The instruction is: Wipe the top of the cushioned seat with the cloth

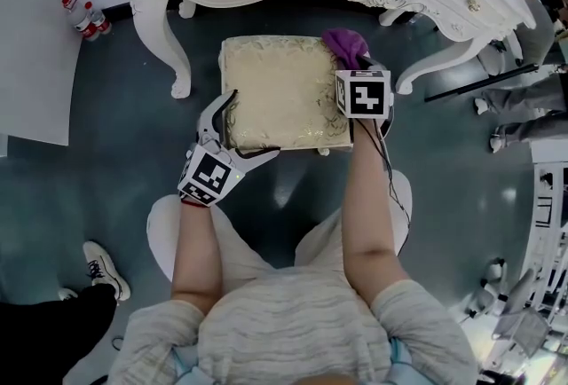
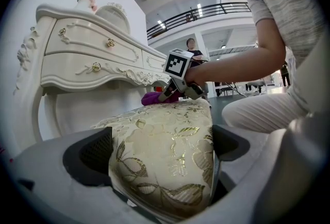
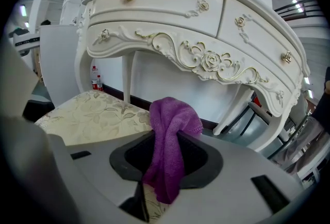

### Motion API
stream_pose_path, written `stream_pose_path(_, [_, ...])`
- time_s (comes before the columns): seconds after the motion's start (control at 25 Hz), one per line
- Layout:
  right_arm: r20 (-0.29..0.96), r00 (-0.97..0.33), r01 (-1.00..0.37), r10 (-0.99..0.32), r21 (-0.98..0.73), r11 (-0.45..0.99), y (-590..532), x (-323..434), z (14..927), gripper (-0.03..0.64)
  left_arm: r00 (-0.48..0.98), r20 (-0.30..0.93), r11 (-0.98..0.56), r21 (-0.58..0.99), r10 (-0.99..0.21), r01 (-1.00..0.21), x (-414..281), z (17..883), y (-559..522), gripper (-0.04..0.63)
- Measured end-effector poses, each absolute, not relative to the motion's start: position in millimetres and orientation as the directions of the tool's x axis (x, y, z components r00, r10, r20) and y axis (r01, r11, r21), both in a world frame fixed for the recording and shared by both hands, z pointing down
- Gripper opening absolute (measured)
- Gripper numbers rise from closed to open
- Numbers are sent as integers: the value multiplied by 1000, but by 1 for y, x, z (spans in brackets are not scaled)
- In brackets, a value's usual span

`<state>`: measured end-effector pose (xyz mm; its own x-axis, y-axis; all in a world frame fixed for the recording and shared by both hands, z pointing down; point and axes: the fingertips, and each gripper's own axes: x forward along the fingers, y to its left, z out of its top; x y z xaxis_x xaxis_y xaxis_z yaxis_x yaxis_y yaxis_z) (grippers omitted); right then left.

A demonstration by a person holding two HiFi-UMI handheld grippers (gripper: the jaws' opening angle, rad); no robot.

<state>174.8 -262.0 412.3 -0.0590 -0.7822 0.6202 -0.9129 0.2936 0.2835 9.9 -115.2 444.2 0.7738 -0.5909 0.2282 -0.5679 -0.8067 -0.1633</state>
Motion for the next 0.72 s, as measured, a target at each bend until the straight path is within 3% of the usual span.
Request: stream_pose_path(0.72, [612, -117, -897, -782, 273, 348, -254, 131, 412, 114, 774, 227, -807, -157, -591, -570, 10, 449, -115, 594])
